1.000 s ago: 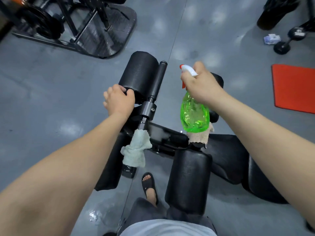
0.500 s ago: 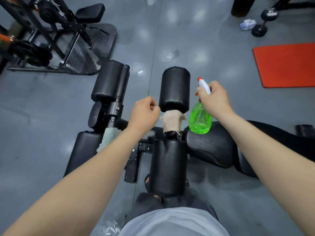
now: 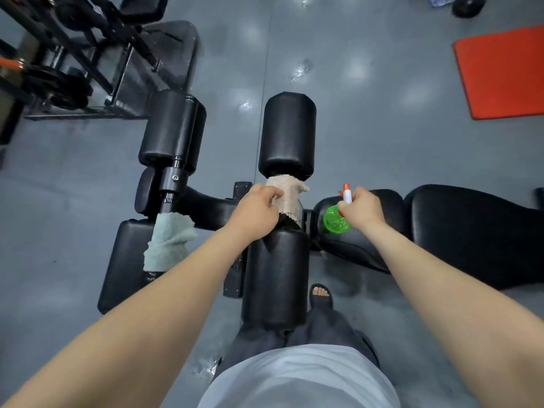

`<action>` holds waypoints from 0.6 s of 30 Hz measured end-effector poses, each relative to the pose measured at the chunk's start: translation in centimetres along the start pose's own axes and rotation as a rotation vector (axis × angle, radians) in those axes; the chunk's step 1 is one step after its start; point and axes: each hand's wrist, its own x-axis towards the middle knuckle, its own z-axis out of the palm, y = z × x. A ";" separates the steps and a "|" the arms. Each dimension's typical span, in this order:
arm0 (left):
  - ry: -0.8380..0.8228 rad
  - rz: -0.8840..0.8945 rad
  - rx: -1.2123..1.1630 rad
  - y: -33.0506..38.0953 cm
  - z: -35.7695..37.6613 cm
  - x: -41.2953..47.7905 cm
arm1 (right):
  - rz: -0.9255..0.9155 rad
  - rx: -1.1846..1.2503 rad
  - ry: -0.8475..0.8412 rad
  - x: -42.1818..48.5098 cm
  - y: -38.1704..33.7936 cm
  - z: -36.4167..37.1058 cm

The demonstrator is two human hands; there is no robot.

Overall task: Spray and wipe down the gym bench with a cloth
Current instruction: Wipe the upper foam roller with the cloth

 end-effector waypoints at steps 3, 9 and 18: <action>0.020 -0.015 -0.011 0.3 -0.1 0.1 | 0.041 -0.039 -0.033 0.8 1.1 0.9; 0.033 -0.029 -0.006 0.7 -0.3 0.4 | 0.083 -0.104 -0.074 1.9 2.2 1.9; 0.026 -0.027 -0.003 0.5 -0.4 0.7 | 0.014 -0.021 -0.054 1.0 1.3 -0.2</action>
